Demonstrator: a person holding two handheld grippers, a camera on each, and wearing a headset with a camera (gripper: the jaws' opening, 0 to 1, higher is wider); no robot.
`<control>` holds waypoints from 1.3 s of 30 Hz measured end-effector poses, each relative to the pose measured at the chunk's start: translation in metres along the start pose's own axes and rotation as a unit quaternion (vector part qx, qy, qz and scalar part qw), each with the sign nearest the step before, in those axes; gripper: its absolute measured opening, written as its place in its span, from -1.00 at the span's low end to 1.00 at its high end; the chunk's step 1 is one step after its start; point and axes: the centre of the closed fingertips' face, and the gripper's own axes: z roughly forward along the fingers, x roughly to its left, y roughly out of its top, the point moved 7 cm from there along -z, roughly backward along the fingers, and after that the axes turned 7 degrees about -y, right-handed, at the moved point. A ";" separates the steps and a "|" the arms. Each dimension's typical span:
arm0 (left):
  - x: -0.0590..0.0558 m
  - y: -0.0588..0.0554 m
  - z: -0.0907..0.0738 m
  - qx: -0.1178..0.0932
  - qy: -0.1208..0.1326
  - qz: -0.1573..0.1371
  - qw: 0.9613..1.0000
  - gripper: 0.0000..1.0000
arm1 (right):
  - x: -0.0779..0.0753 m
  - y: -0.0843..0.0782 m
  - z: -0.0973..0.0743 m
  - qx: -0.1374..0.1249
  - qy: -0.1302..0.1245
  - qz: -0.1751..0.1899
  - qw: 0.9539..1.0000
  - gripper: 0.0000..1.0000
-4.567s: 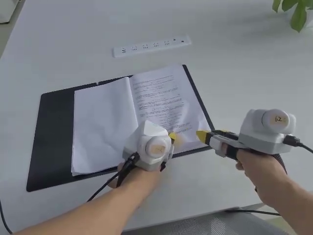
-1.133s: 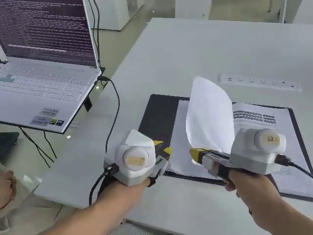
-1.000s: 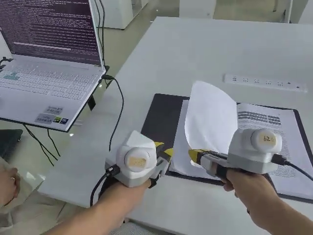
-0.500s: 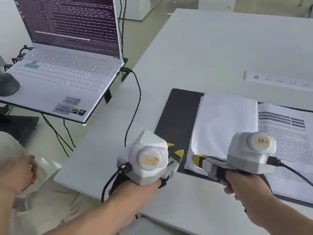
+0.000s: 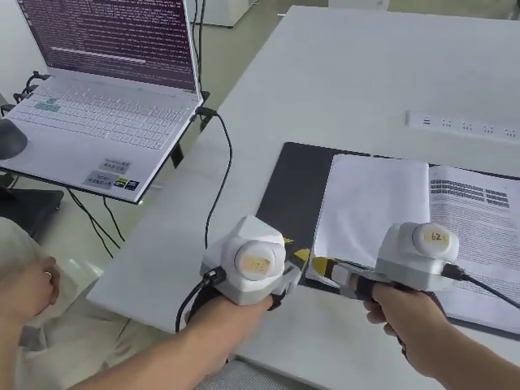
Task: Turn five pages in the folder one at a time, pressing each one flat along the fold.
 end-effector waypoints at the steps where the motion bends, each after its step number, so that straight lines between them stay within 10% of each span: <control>1: 0.000 0.000 0.001 0.000 -0.001 0.000 1.000 -0.76 | 0.000 0.001 -0.003 -0.006 0.003 0.004 1.000 -0.85; 26: -0.029 -0.023 0.061 0.069 -0.036 0.042 0.996 -0.85 | -0.085 0.051 -0.058 -0.069 -0.053 0.058 0.994 -0.95; 39: -0.027 -0.027 0.059 0.049 -0.034 0.043 0.997 -0.86 | -0.097 0.074 -0.061 -0.077 -0.053 0.077 0.993 -0.99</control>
